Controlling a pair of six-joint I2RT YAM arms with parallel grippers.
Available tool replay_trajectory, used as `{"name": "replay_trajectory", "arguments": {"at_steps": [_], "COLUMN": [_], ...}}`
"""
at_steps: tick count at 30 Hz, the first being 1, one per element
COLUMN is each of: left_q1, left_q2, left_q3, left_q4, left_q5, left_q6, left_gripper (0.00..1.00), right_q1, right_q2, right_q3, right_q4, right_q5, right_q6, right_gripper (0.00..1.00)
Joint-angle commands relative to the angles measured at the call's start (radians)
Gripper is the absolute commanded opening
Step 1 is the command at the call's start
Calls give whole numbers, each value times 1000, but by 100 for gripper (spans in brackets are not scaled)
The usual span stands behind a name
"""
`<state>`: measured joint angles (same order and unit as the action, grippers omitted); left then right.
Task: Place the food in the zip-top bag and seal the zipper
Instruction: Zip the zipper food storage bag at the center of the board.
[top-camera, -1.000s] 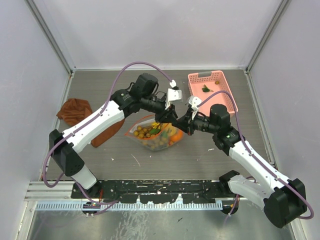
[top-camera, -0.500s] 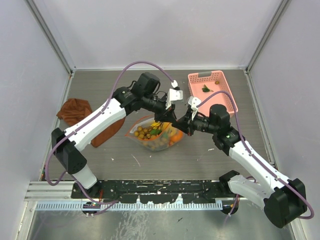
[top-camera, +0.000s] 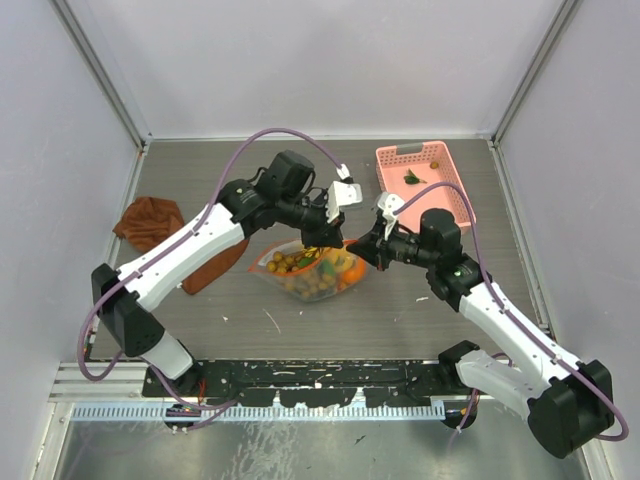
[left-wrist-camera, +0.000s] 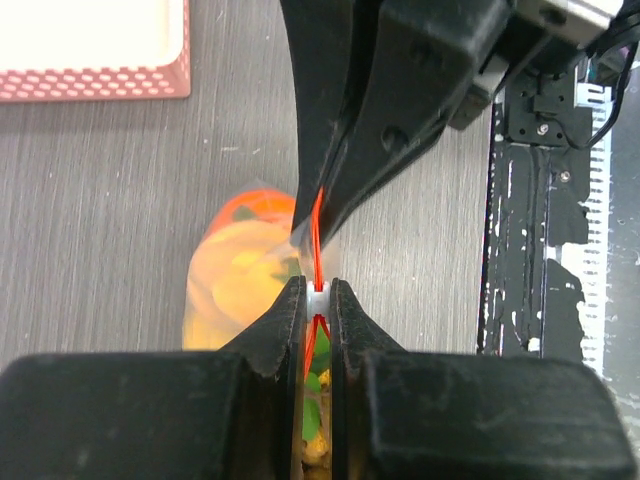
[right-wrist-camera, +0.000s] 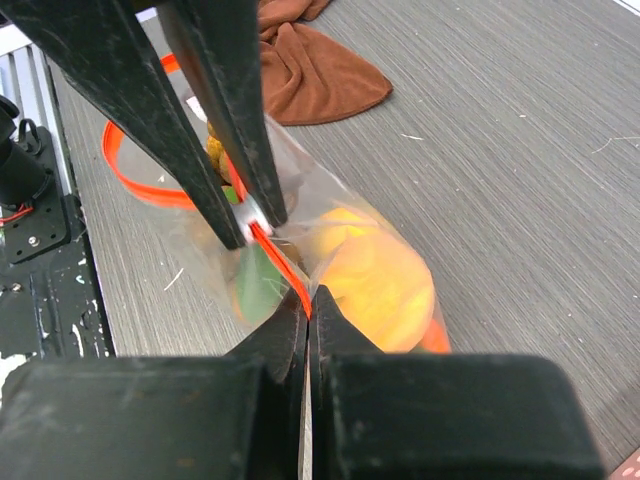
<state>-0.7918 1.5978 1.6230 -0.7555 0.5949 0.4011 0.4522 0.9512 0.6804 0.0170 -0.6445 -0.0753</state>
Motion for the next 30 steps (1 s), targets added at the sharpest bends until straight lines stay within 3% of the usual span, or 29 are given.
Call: {"name": "replay_trajectory", "arguments": {"at_steps": [1,30], "left_q1": [6,81], "left_q2": [-106,-383], "left_q3": [-38,-303], "left_q4": [-44,-127], "left_q5": [-80,-313], "left_q6": [-43,-127], "left_gripper": [0,0], "right_q1": [-31,-137], "right_q2": [-27,-22], "right_q3": [50,56], "right_q4": [5,-92], "right_q5": [57,185], "right_q6": [-7,30], "right_gripper": [1,1]}}
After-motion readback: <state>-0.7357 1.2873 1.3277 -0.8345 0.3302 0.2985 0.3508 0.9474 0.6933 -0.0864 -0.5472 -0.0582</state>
